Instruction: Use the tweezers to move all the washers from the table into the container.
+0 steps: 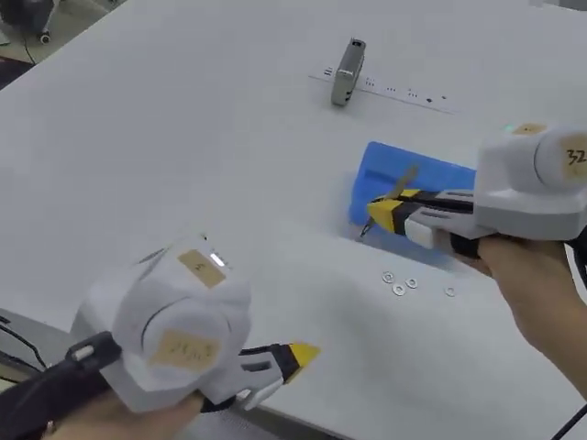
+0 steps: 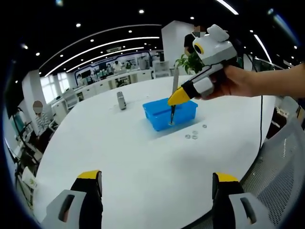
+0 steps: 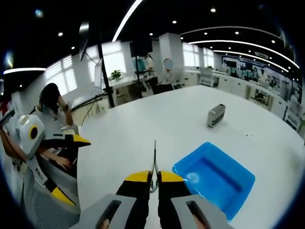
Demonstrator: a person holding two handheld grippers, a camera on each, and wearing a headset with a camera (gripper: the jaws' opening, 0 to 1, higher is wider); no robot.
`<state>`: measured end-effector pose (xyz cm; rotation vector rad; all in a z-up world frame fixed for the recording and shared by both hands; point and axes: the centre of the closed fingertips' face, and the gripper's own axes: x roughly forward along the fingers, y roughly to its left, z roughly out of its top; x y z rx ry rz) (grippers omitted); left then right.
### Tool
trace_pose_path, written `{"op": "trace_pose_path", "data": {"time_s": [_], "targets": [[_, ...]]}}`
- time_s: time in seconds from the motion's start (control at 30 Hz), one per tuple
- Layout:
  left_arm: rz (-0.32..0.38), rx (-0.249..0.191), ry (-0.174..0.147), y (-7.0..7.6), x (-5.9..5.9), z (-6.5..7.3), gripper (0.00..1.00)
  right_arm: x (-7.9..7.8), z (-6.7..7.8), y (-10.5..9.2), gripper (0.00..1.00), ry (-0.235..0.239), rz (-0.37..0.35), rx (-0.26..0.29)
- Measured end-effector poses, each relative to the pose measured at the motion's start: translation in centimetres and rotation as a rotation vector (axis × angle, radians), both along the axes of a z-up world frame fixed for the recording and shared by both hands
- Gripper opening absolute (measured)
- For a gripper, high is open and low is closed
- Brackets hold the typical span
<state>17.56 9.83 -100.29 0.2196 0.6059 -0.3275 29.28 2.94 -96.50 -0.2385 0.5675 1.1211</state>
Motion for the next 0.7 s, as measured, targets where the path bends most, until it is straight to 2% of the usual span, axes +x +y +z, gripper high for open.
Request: {"op": "trace_pose_path", "data": {"time_s": [0.13,0.23,0.43,0.7], "targets": [[0.002,0.009,0.000,0.1,0.0,-0.1,0.97,0.5,0.7,-0.3,0.01,-0.017,-0.009,-0.010],[0.012,0.018,-0.019,0.3,0.1,0.2,0.97,1.0,1.1,-0.4,0.01,-0.033,-0.011,-0.015],[0.019,0.027,-0.004,0.5,0.1,-0.1,0.97,2.5,1.9,-0.4,0.01,-0.062,-0.019,-0.013],[0.012,0.027,0.018,0.4,0.0,-0.5,0.98,4.4,1.7,-0.3,0.01,-0.081,-0.031,-0.024]]}}
